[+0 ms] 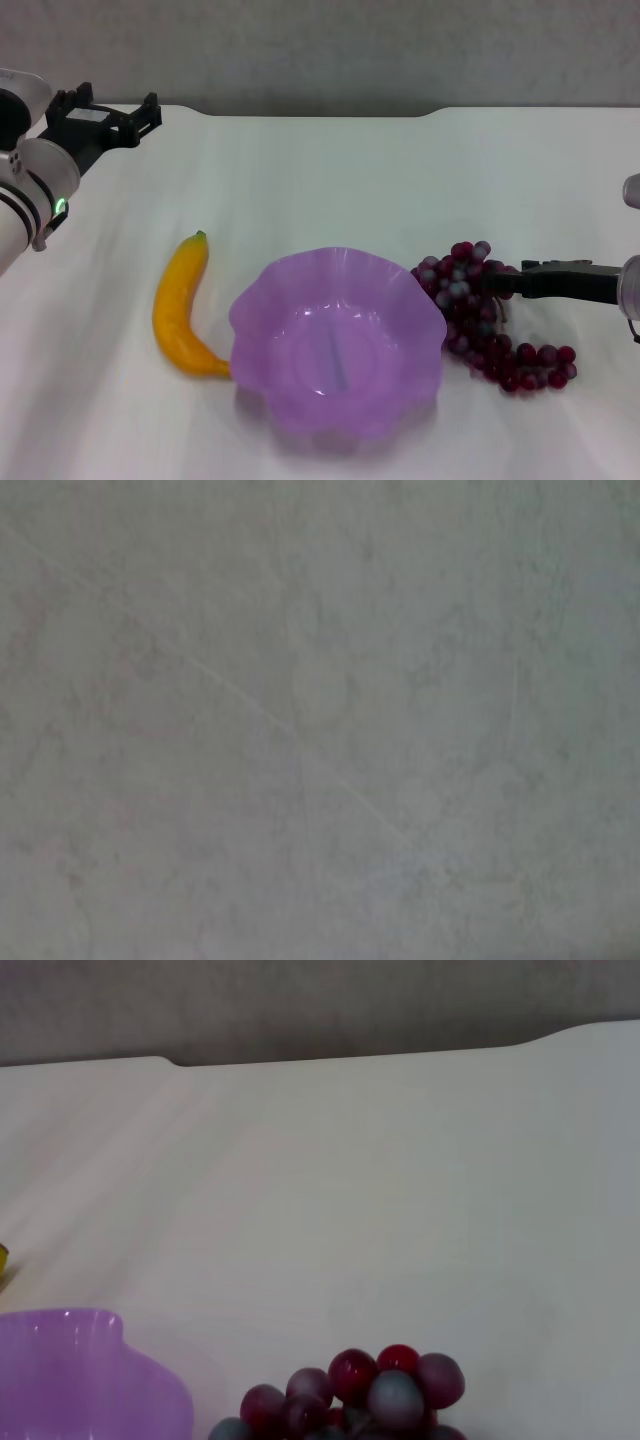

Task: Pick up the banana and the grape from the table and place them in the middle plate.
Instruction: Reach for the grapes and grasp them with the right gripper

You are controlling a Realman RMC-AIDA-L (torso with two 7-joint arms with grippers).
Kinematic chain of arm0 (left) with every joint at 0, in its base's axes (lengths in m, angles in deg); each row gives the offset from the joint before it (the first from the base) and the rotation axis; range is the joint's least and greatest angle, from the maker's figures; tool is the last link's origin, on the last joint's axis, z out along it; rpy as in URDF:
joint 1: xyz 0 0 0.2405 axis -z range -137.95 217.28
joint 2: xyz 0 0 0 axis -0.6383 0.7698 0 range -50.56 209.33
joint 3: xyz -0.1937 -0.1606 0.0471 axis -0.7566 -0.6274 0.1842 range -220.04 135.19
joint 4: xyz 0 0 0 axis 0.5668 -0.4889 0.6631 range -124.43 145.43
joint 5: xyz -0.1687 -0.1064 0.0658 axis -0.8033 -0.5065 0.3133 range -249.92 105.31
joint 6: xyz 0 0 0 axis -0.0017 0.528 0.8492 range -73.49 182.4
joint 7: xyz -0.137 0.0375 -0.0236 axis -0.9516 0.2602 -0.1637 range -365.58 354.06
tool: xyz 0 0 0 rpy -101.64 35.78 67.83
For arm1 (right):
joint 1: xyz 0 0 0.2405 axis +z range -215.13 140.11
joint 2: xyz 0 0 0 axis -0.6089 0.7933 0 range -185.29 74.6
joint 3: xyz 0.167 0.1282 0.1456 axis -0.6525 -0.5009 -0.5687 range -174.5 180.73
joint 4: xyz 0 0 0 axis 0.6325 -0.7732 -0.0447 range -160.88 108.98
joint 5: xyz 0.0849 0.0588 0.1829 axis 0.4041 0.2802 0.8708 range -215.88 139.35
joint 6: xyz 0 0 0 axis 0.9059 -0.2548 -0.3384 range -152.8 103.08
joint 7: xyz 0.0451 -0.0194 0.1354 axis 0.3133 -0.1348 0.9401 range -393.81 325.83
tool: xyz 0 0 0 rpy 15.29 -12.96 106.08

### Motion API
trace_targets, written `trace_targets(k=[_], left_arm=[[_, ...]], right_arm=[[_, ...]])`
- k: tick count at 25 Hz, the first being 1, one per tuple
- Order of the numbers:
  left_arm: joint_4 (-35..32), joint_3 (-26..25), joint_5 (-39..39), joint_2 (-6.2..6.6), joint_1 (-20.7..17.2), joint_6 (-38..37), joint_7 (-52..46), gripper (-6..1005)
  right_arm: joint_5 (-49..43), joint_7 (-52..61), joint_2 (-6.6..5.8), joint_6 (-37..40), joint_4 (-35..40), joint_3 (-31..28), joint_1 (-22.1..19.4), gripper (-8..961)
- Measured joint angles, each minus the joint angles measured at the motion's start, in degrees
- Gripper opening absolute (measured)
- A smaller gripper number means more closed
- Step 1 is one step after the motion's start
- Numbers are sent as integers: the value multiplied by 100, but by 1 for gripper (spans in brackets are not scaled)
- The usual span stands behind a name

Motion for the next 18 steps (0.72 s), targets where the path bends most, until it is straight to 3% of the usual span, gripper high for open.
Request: trace_targets(k=[6, 11, 18], left_arm=[[11, 0, 0, -10, 2, 0, -1, 893], [21, 0, 0, -11, 9, 0, -19, 893], [25, 0, 0, -11, 9, 5, -39, 893]], right_arm=[[20, -64, 14, -111, -3, -19, 4, 722], [20, -71, 22, -325, -89, 17, 57, 469], [25, -239, 30, -430, -99, 11, 68, 274]])
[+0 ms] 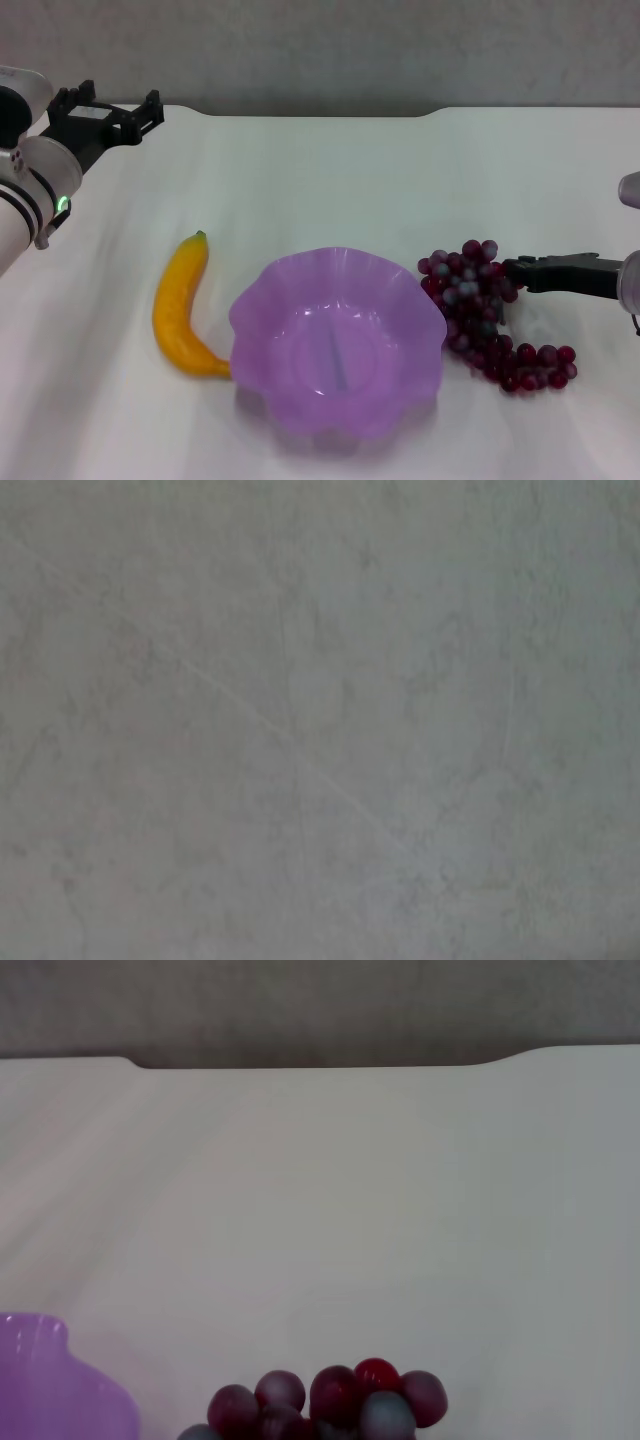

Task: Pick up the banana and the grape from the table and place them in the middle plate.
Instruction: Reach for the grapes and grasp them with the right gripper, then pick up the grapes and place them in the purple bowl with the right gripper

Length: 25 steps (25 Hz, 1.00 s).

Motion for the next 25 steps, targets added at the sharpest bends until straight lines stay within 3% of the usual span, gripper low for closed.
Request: trace_targets(k=[4, 17, 25], left_arm=[[0, 0, 0, 0, 0, -1, -5, 893], [-47, 0, 0, 0, -4, 15, 25, 894], [-119, -4, 0, 8, -8, 17, 34, 894]], right_arm=[[2, -166, 6, 10, 0, 26, 23, 168], [238, -916, 15, 168, 110, 32, 36, 136], [307, -929, 18, 271, 1224, 37, -363, 120]])
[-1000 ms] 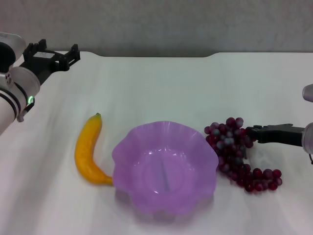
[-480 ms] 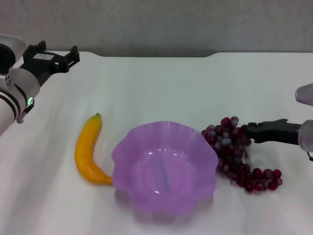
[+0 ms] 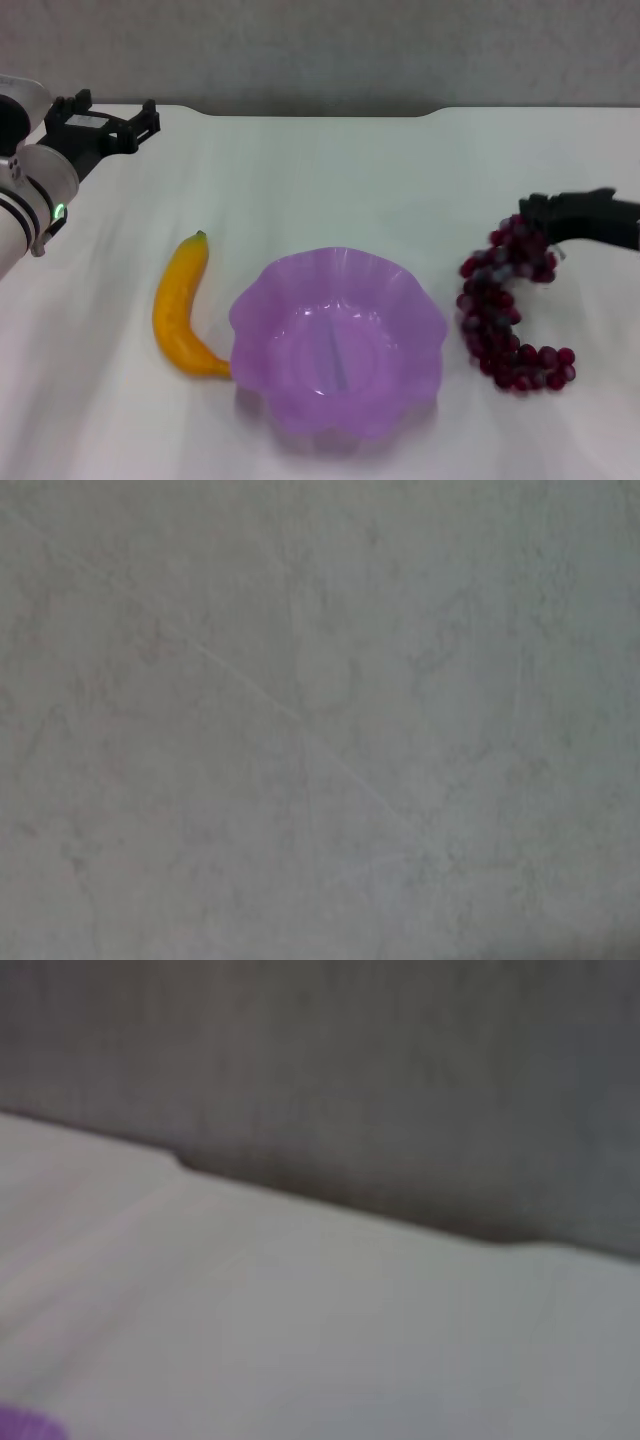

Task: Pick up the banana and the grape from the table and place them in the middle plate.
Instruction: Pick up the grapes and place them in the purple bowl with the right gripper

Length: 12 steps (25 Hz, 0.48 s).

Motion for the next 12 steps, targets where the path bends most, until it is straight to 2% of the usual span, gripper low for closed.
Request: trace_targets(k=[12], left_arm=[[-14, -5, 0, 1, 5, -7, 6, 893]], right_arm=[[-89, 418, -7, 182, 1285, 42, -312, 107]])
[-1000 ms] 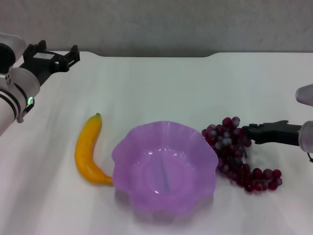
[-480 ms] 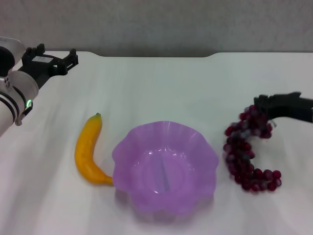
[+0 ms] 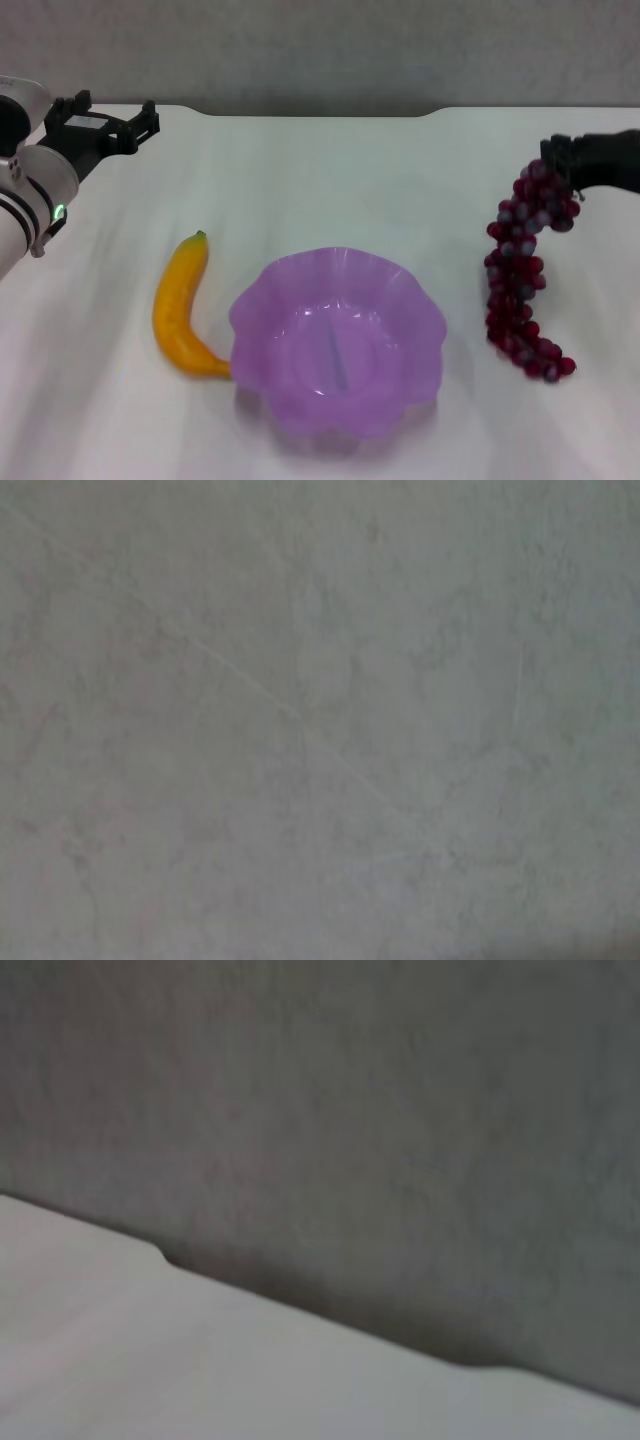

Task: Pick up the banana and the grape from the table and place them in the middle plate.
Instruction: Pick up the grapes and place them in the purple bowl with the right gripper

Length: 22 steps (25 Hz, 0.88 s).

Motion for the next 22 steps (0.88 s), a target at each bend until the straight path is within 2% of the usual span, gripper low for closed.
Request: trace_targets(k=[8, 22], left_arm=[[0, 0, 0, 0, 6, -2, 0, 893], [-13, 9, 0, 9, 28, -12, 0, 893]], right_arm=[[-565, 745, -1, 99, 1300, 288, -122, 106], [-843, 1323, 0, 441, 2812, 337, -214, 84]])
